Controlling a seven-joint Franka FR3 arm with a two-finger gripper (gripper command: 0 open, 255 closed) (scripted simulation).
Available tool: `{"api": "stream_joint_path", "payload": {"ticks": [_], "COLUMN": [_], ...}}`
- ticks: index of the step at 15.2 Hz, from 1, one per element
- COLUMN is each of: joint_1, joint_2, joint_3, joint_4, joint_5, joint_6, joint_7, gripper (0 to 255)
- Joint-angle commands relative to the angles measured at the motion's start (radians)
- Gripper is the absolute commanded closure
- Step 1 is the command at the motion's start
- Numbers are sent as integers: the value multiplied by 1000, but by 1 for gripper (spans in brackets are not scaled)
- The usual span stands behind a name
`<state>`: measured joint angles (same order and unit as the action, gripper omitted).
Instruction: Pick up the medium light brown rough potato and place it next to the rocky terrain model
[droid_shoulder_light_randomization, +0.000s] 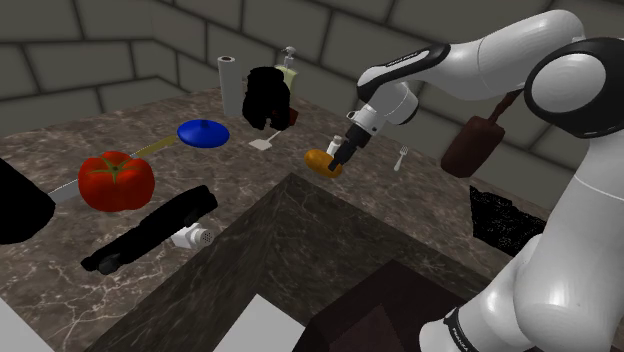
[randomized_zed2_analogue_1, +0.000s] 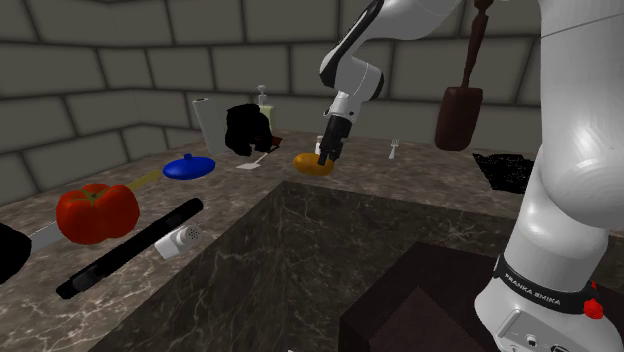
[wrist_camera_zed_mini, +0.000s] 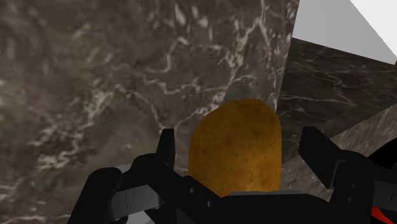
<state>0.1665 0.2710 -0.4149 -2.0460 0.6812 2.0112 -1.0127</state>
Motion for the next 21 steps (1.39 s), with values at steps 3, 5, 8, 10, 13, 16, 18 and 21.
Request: {"api": "stream_joint_path", "payload": {"ticks": [3, 5, 8, 10, 13, 16, 18, 21], "joint_1": [0, 0, 0, 0, 3, 6, 7, 9], "joint_2": [0, 0, 0, 0, -26, -50, -65, -87], "joint_3": [0, 0, 0, 0, -6, -10, -13, -17], "joint_4": [0, 0, 0, 0, 8, 19, 27, 40], "joint_5": [0, 0, 0, 0, -20, -38, -50, -67], "joint_6": [0, 0, 0, 0, -24, -48, -65, -91], "joint_7": [0, 0, 0, 0, 24, 47, 63, 85], "gripper": [255, 255, 255, 255, 255, 255, 255, 255]}}
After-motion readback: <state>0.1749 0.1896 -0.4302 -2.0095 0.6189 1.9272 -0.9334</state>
